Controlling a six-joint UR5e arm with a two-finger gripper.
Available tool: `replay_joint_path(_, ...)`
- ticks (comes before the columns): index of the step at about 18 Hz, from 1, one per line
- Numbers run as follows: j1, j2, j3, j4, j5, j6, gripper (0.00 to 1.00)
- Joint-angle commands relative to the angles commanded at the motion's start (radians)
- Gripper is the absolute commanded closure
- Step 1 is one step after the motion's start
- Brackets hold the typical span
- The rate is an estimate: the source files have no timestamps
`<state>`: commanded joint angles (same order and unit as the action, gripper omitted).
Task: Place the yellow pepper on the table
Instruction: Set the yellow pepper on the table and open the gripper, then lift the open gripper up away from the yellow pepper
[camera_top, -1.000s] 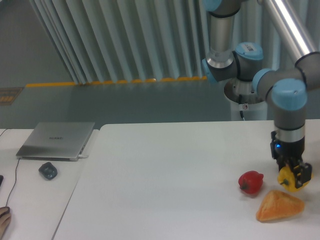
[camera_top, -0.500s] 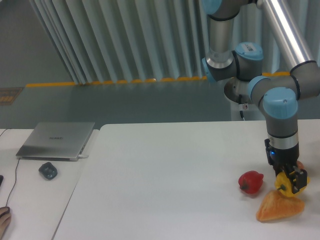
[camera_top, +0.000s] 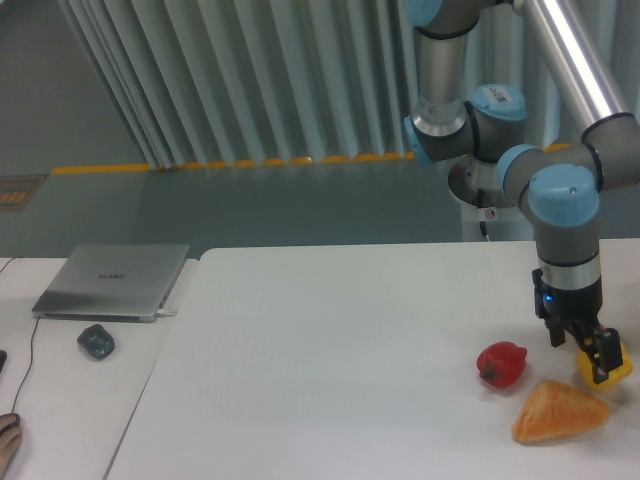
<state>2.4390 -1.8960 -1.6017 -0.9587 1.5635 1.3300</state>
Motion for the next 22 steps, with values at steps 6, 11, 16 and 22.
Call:
replay_joint_path(6,0.014,0.044,0.126,-0.27,-0.01,0.012,0.0)
replay_joint_path(11,0.035,0.052,0.151,-0.328,0.006,0.294,0.0)
replay_joint_path(16,0.06,0.069,0.169,-0.406,0.0,0.336,0.0)
replay_joint_path(22,0.055,0.052,0.177,-0.422,0.001,0.348,0.0)
